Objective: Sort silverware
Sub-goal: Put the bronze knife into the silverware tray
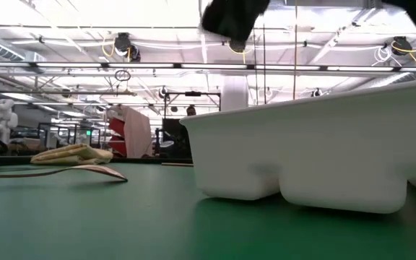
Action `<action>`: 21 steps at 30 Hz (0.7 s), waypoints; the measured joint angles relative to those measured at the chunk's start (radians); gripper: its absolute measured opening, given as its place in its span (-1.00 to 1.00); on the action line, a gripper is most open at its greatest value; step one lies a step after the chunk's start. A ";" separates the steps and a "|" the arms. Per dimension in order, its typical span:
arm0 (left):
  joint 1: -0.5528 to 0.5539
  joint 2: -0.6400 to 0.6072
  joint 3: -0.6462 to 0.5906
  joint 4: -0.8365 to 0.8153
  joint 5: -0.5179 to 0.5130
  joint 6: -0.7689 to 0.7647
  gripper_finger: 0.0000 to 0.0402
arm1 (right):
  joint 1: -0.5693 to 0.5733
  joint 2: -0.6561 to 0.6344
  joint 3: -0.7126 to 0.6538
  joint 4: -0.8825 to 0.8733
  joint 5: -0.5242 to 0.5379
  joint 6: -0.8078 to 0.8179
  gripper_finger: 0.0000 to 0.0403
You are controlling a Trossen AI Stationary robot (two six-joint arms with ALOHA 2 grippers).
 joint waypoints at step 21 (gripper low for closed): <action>-0.194 0.265 -0.738 0.267 0.226 -0.796 -0.84 | 0.114 -0.455 0.000 -0.003 0.470 0.318 -0.30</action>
